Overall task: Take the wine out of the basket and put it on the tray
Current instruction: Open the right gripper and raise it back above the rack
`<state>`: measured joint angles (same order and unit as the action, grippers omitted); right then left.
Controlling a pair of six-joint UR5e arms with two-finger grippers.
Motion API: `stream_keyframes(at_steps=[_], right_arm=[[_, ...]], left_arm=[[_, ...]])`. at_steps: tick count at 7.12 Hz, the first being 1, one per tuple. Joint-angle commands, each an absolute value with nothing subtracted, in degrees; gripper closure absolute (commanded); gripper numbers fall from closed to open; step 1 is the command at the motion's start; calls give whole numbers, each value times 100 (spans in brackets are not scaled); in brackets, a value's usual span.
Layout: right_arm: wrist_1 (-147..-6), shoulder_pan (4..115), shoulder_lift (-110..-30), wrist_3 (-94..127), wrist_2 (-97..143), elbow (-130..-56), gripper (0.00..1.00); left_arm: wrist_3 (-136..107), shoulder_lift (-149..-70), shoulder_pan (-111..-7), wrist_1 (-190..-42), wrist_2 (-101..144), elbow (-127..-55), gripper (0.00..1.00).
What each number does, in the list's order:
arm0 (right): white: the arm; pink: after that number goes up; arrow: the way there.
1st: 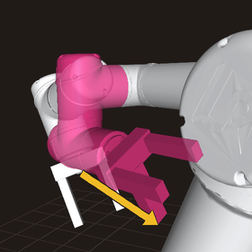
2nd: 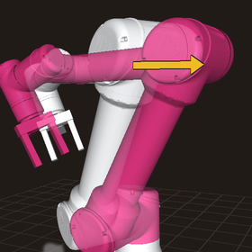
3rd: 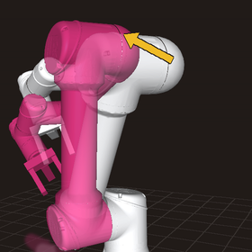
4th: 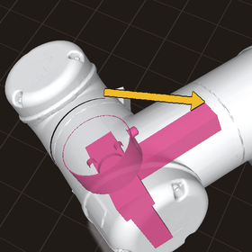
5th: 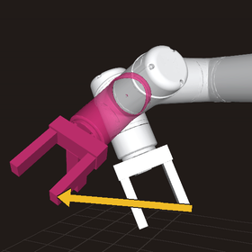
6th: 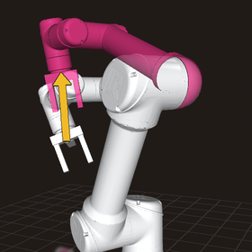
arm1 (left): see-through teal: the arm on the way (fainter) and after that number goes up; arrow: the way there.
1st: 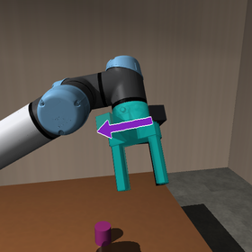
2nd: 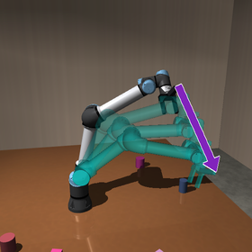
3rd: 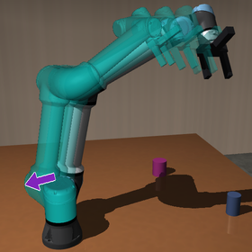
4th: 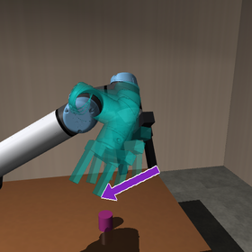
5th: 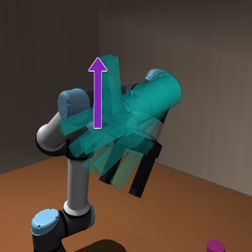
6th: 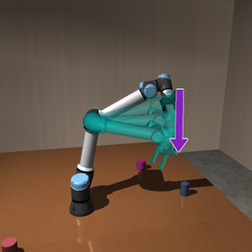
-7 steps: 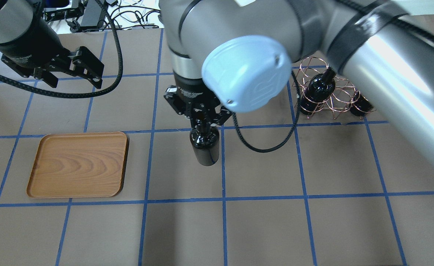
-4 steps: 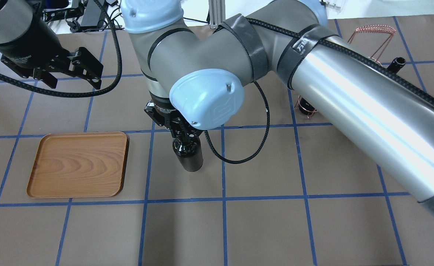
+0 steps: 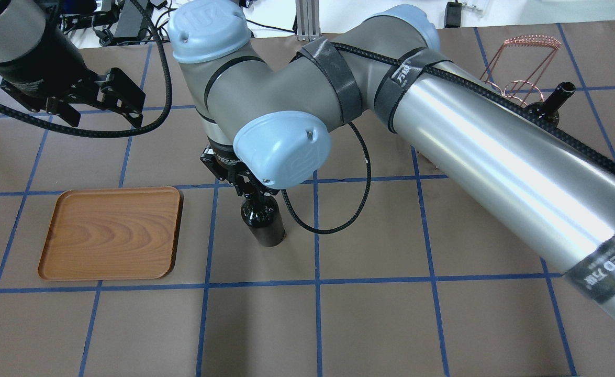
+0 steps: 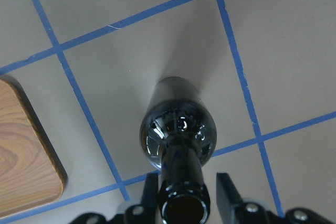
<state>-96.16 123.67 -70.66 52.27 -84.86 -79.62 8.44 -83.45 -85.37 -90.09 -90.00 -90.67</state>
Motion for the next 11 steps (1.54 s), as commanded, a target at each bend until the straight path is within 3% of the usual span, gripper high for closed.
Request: stream_keyframes(at_steps=[1, 7, 11], right_arm=[[-9624, 12052, -7258, 4497, -8324, -7789, 0], [-7814, 9232, -8533, -450, -9166, -7830, 0], [-8032, 9220, -8640, -553, -9184, -8042, 0]], left_arm=[[844, -8323, -8534, -9009, -9000, -9070, 0], [355, -8332, -8595, -9167, -8991, -9053, 0], [-603, -8481, -9611, -8983, -8939, -9070, 0]])
